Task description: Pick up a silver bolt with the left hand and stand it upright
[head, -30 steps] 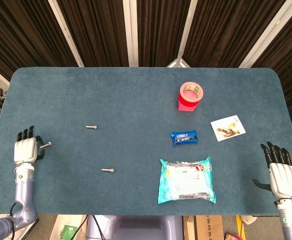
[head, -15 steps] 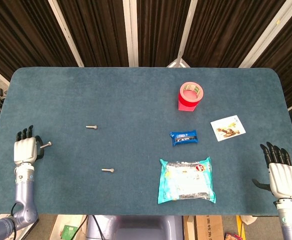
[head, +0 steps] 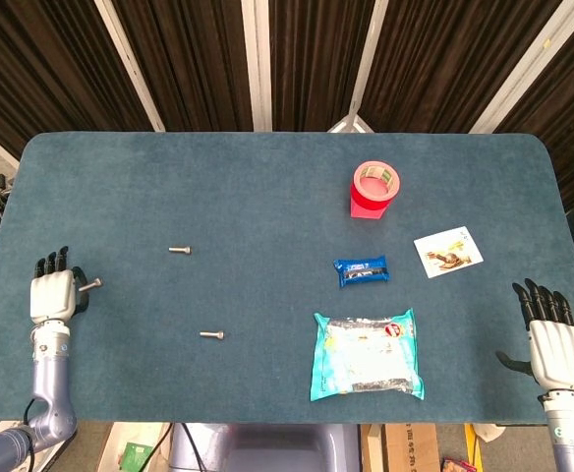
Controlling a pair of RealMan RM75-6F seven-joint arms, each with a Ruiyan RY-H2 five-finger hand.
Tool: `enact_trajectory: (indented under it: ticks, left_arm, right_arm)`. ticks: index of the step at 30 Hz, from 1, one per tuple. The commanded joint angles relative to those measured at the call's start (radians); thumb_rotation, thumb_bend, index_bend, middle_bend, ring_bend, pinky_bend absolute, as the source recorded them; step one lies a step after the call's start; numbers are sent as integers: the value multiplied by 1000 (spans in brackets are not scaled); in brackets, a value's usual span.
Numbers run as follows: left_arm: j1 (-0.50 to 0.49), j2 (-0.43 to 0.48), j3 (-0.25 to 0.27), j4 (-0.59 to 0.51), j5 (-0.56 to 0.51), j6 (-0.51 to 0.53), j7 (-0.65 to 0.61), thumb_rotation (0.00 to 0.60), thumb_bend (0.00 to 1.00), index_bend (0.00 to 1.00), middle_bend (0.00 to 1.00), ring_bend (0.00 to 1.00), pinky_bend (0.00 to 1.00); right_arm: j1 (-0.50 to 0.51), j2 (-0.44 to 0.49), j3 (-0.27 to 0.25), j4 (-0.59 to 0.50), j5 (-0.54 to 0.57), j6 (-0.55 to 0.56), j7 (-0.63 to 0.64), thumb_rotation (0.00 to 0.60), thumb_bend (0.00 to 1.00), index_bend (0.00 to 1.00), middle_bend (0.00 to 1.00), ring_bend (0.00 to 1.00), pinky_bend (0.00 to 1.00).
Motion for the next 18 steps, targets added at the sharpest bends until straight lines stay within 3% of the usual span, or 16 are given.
enact_trajectory:
  ticks: [1, 18]
  left_arm:
    - [1, 0, 0, -2, 7, 1, -8, 600, 525, 494, 0, 0, 0]
    - [8, -1, -2, 12, 17, 5, -16, 600, 536, 513, 0, 0, 0]
  right_arm:
    - [0, 0, -1, 0, -1, -1, 0, 600, 5, 72, 3, 0, 0]
    - [2, -3, 0, -1, 8, -6, -3, 600, 4, 72, 3, 0, 0]
